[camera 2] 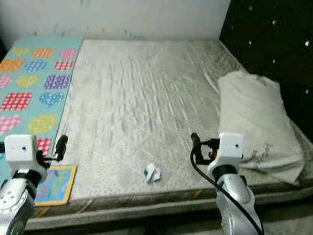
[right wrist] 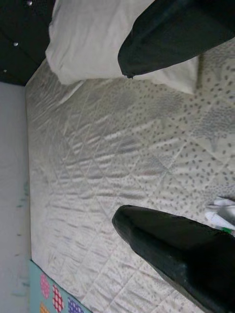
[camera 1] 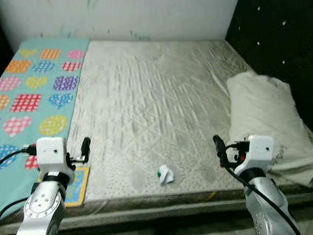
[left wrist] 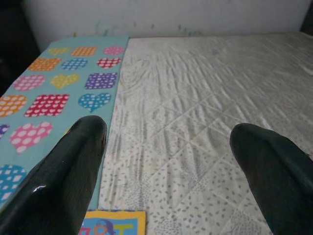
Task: Clean up the room
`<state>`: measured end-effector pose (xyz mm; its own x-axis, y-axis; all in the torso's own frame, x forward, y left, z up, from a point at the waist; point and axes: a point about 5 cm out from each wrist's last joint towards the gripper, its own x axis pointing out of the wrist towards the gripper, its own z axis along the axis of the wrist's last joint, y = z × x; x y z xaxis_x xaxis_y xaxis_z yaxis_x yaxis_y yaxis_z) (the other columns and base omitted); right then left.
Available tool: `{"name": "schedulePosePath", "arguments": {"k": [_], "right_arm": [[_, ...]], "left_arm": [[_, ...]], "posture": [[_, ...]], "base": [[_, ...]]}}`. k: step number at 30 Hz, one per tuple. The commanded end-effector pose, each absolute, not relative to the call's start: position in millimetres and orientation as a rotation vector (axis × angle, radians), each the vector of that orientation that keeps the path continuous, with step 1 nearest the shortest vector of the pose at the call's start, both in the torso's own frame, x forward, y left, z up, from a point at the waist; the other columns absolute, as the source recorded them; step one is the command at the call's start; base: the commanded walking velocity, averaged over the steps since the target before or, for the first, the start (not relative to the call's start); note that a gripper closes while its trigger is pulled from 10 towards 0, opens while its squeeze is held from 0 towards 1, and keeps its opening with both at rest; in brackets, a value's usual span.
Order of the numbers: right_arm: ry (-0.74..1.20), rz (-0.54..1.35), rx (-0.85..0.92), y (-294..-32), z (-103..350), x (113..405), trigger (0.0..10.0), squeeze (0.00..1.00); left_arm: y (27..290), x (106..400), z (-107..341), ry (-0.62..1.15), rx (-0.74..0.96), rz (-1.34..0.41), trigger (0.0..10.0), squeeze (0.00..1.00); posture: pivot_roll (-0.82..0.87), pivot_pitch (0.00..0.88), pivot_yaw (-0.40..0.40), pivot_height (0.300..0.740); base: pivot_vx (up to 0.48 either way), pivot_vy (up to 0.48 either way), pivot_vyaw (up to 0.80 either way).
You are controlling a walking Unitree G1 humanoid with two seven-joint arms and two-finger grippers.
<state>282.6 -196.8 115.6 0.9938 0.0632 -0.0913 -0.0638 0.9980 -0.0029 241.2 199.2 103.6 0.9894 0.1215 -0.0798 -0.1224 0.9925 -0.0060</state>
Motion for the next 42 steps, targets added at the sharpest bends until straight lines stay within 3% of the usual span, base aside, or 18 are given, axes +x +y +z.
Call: {"name": "schedulePosePath", "arguments": {"k": [1,11,17,28,31,35,42], "right_arm": [[0.086,0.055,-0.017,-199.5,117.5,283.6,10.0,0.00],[0.079,0.061,-0.002,-194.2,119.8,288.9,10.0,0.00],[0.078,0.061,0.005,-193.8,119.7,289.1,10.0,0.00],[0.074,0.066,0.004,-192.7,119.7,291.1,10.0,0.00],[0.059,0.103,-0.097,-188.8,122.5,291.4,10.0,0.00],[0.055,0.089,-0.050,-188.2,122.3,291.1,10.0,0.00],[0.046,0.068,-0.018,-191.4,123.3,291.2,10.0,0.00]], "left_arm": [[198.4,241.2,103.7,0.077,-0.002,0.119,10.0,0.00],[197.3,239.0,101.2,0.084,-0.014,0.126,10.0,0.00],[197.7,239.9,101.3,0.082,-0.022,0.133,10.0,0.00],[195.8,241.1,101.0,0.084,-0.024,0.131,10.0,0.00],[195.5,241.1,101.1,0.084,-0.024,0.130,10.0,0.00],[195.0,240.9,101.1,0.084,-0.027,0.128,10.0,0.00],[194.4,239.7,99.9,0.086,-0.028,0.121,10.0,0.00]], "posture": [[-0.14,0.077,0.007,0.740],[-0.13,0.079,0.007,0.740],[-0.14,0.082,0.007,0.740],[-0.14,0.086,0.008,0.740],[-0.14,0.087,0.009,0.740],[-0.14,0.090,0.006,0.740],[-0.14,0.095,0.007,0.740]], "base": [[0.000,0.000,0.00],[0.000,0.000,0.00],[0.000,0.000,-0.76],[0.000,0.000,0.00],[0.000,0.000,0.27],[0.000,0.000,0.80],[0.000,0.000,0.00]]}}
